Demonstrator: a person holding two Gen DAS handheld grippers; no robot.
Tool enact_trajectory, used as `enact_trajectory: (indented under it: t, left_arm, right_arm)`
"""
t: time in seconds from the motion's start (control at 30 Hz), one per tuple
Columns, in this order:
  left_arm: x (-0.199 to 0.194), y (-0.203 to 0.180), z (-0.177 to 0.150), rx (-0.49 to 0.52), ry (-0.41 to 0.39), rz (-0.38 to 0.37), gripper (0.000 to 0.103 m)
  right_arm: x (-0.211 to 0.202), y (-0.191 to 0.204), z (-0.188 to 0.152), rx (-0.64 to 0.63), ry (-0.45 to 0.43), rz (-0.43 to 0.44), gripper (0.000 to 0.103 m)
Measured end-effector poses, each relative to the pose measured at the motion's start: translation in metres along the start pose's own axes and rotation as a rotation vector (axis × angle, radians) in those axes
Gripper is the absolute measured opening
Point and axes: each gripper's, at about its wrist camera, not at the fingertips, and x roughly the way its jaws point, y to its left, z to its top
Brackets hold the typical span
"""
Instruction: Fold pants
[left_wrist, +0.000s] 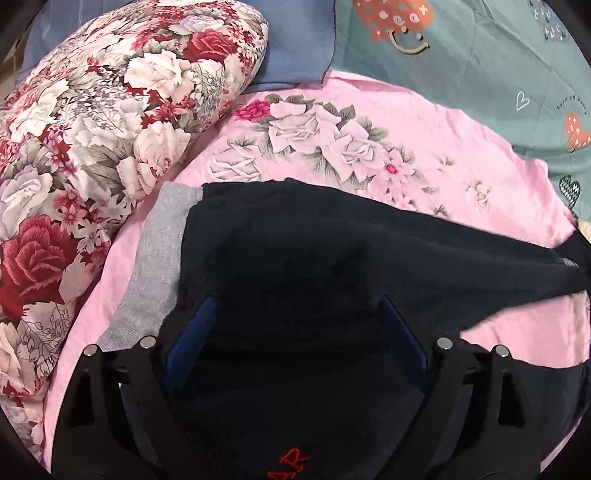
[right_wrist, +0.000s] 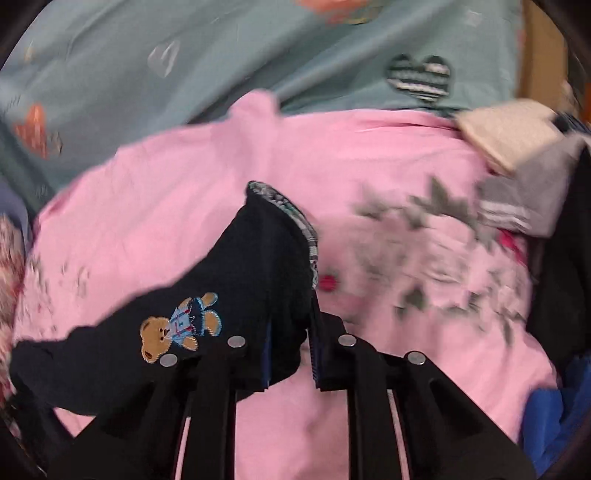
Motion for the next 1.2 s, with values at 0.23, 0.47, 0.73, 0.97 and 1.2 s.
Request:
enact_trajectory:
  t: [0.23, 0.47, 0.73, 0.97, 1.2]
  left_arm:
    - [0.006, -0.002, -0.003, 0.024, 0.023, 0.013, 0.091]
    - [-0.001, 0.008, 0.000, 0.010, 0.002, 0.029, 0.091]
    - [-0.004, 0.037, 0.011, -0.057, -0.029, 0.129, 0.091]
    - [-0.014, 0.053, 0.019, -0.091, -0.018, 0.127, 0.093]
    - [-0.013, 0.060, 0.039, -0.054, 0.002, 0.148, 0.095]
  right_arm:
    - [0.027, -0.037, -0.041, -0.063, 0.141, -0.164, 0.062]
    - [0.019, -0.022, -0.001, -0.020, 0.023, -0.070, 0.064]
    - [0.079, 0.000, 0.025, -0.049, 0.073, -0.204, 0.003]
    - [0.051, 0.022, 0.012, -0.144, -0.033, -0.437, 0.049]
    - [0.008, 0.136, -0.012, -0.373, 0.079, 0.160, 0.065]
